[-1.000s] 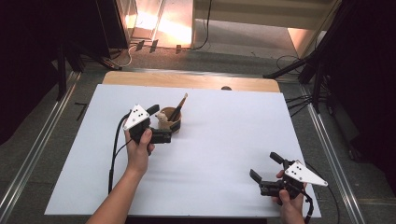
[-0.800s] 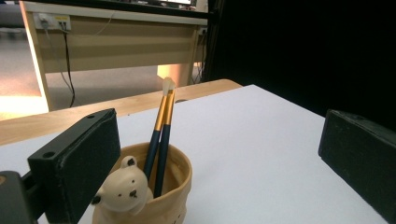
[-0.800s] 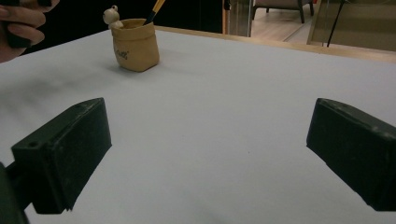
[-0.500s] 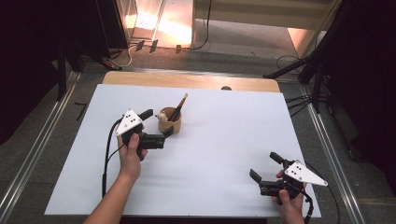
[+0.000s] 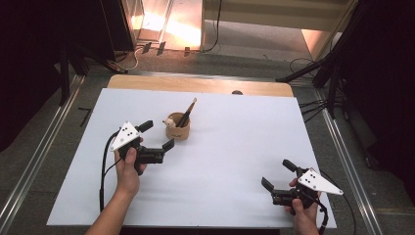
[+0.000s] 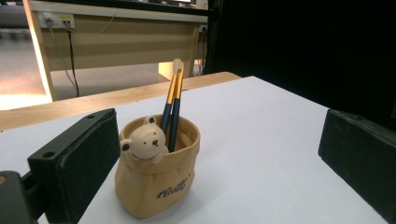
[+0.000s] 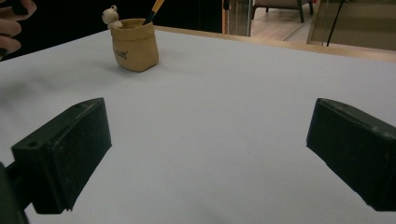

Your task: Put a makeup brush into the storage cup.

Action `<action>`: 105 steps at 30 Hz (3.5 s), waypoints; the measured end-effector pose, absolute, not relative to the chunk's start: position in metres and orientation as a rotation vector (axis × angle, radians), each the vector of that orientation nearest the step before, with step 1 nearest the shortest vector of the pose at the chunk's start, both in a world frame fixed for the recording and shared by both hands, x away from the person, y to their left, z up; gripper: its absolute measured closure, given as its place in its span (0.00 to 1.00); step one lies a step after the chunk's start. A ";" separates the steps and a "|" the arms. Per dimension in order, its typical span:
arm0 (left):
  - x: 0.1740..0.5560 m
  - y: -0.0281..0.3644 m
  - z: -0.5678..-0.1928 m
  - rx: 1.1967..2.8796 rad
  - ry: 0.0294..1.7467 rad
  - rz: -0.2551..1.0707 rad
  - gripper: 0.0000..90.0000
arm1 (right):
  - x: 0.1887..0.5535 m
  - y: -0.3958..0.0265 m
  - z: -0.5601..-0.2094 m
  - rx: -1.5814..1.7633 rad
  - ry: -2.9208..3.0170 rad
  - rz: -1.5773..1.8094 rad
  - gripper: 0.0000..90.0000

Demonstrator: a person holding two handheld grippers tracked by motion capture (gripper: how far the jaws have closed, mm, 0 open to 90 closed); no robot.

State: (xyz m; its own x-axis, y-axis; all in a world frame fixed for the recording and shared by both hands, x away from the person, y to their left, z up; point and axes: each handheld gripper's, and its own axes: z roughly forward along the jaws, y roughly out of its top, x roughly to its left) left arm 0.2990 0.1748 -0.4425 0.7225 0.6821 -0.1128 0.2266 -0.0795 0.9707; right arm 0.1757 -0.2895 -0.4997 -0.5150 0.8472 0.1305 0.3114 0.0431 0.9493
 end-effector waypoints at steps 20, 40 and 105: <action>0.281 0.201 -0.447 1.666 0.754 0.479 0.00 | 0.175 -0.289 -0.499 1.165 1.852 1.484 0.00; 0.264 0.225 -0.456 1.663 0.783 0.507 0.00 | 0.175 -0.289 -0.499 1.170 1.849 1.483 0.00; 0.223 0.296 -0.472 1.673 0.886 0.582 0.00 | 0.175 -0.295 -0.499 1.179 1.827 1.478 0.00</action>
